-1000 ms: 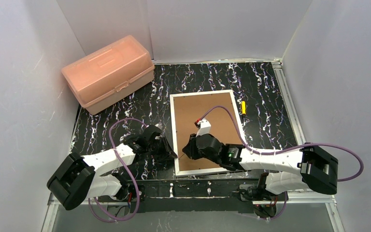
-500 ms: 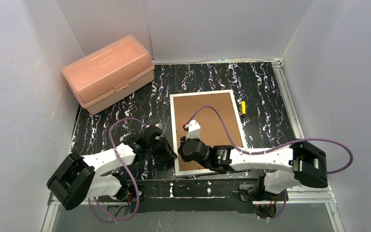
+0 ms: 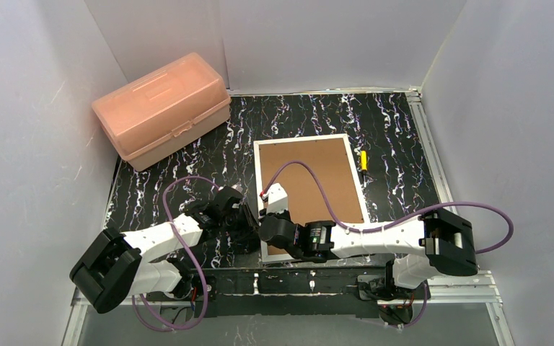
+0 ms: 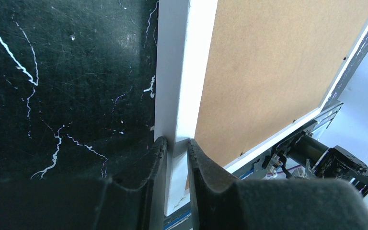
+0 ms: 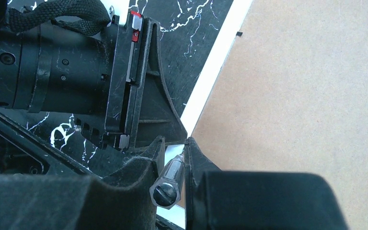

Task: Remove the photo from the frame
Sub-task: Release the photo frame item from the photo frame.

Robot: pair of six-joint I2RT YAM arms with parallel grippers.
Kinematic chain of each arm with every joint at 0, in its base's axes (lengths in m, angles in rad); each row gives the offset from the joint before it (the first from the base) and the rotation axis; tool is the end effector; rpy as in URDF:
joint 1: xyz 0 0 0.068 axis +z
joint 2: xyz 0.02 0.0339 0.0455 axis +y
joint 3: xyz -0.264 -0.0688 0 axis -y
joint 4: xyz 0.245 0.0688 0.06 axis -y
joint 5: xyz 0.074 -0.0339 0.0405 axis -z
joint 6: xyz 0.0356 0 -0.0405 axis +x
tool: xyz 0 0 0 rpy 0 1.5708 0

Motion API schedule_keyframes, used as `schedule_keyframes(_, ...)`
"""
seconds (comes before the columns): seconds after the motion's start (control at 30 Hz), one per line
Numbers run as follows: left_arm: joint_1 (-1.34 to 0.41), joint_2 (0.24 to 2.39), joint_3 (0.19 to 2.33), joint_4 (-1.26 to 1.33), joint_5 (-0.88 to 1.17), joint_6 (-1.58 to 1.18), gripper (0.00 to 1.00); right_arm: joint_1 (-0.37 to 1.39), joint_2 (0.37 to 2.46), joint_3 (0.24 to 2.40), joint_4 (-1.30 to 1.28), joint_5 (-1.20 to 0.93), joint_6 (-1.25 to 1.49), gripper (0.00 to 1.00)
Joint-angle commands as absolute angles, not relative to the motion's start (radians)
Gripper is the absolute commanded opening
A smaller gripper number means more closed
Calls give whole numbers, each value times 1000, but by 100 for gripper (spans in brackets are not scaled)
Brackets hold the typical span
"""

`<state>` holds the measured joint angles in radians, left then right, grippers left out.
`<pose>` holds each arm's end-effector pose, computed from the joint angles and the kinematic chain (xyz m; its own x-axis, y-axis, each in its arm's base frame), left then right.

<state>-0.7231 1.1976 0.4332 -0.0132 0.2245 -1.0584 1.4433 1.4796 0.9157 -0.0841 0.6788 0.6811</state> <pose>0.1594 -0.1512 0.1568 -0.9238 -0.3180 -0.2132 -0.0839 0.7115 -0.6977 0.0624 0.3108 0.2348 -0.5056 -0.0902 -0.8580 -0.5020 0.8396 0.2076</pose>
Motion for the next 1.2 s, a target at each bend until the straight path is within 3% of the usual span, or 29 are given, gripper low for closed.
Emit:
schedule_keyframes(0.0, -779, 1232, 428, 41, 283, -1086, 0, 1519, 1518, 980, 209, 400, 873, 1)
schedule_keyframes(0.27, -779, 1228, 429, 28, 274, -1077, 0, 1519, 1454, 952, 164, 470, 865, 1)
schedule_keyframes(0.53, -779, 1185, 440, -74, 230, -1042, 0, 1465, 1243, 804, 92, 562, 841, 1)
schedule_keyframes(0.83, -775, 1156, 469, -173, 186, -1002, 0, 1155, 1026, 617, 122, 294, 821, 1)
schedule_keyframes(1.0, -763, 1087, 491, -263, 141, -975, 0, 1003, 995, 608, 73, 167, 753, 1)
schedule_keyframes(1.17, -747, 1041, 523, -332, 113, -942, 0, 839, 1034, 557, 182, -69, 754, 1)
